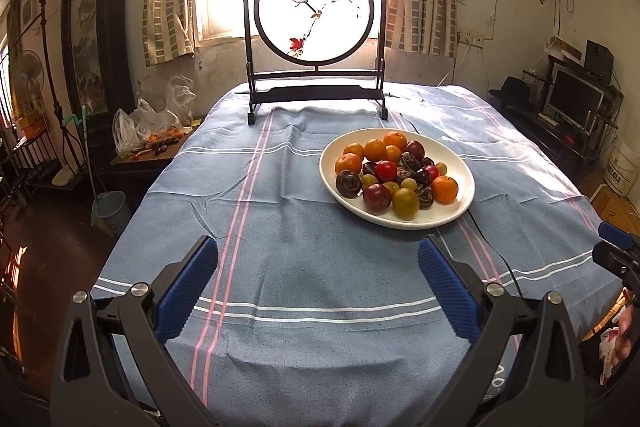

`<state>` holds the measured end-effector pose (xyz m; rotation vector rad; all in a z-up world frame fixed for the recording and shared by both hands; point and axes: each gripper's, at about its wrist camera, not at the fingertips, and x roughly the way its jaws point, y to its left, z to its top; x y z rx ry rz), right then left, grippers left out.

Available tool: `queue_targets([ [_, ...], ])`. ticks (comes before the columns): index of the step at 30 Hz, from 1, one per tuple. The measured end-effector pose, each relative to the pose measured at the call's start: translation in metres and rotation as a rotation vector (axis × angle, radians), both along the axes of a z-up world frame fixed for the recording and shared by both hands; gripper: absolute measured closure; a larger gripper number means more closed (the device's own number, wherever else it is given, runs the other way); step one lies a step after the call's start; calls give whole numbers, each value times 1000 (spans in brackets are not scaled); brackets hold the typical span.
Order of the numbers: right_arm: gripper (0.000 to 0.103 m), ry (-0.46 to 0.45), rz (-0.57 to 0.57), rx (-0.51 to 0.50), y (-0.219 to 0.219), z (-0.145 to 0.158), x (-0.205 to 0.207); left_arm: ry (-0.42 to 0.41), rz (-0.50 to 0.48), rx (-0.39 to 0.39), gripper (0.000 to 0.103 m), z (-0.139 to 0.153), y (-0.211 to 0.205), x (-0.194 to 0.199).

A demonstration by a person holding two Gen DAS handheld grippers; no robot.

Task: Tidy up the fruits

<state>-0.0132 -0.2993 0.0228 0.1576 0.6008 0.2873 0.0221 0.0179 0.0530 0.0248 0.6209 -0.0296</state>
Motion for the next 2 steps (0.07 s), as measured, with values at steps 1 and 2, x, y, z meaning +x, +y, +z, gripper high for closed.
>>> queue_targets([
  [1, 3, 0, -3, 0, -1, 0, 0, 3, 3, -5, 5, 0, 1, 0],
  [2, 3, 1, -6, 0, -2, 0, 1, 8, 6, -12, 5, -1, 3, 1],
])
